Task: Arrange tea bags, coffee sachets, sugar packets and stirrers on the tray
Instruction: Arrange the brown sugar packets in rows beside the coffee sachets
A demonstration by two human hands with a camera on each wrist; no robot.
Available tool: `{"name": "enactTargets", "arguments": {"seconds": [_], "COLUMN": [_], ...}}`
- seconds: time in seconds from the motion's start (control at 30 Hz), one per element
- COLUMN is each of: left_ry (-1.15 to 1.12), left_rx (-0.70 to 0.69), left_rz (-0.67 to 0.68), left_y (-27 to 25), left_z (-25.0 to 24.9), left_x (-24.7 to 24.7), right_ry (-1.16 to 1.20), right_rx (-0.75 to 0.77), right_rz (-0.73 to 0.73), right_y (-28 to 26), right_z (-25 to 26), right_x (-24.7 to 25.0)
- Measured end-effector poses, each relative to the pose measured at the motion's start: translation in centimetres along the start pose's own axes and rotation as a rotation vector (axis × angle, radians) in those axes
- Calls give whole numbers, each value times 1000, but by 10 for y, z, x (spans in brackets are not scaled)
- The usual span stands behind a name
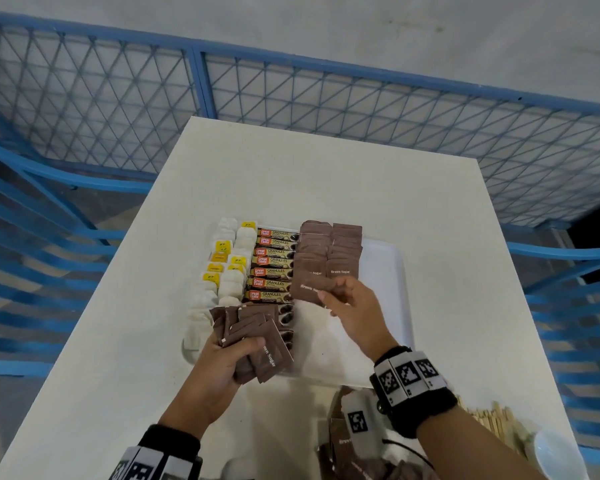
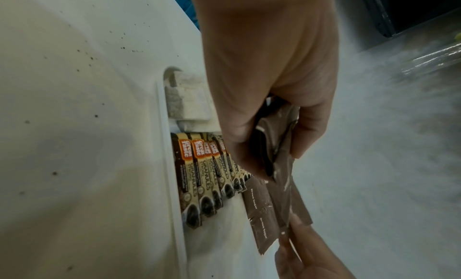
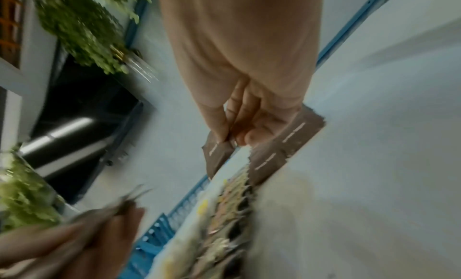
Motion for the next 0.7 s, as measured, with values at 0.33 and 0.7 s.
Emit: {"name": "enactTargets", "arguments": {"seconds": [0.33, 0.7], "left_ry": [-34, -10], "left_rx": [-10, -16], "left_rz": [-18, 1], "left_y": [-2, -2], "left_z": [-2, -3], "left_x": [9, 10], "right_ry": [-278, -365], "right_rx": [-77, -24], "right_rz": [-66, -132], "right_y": [46, 57], "right_z": [-31, -22], "right_x": [10, -2]}}
Point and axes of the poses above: each hand's wrist, its own y-axis towards the middle knuckle, its own x-axis out of the back of the hand, z = x × y, the point moved 8 cm from there along y, towards the middle knuckle, and after that the axes turned 11 degrees about -y, right-handed, at the moved point
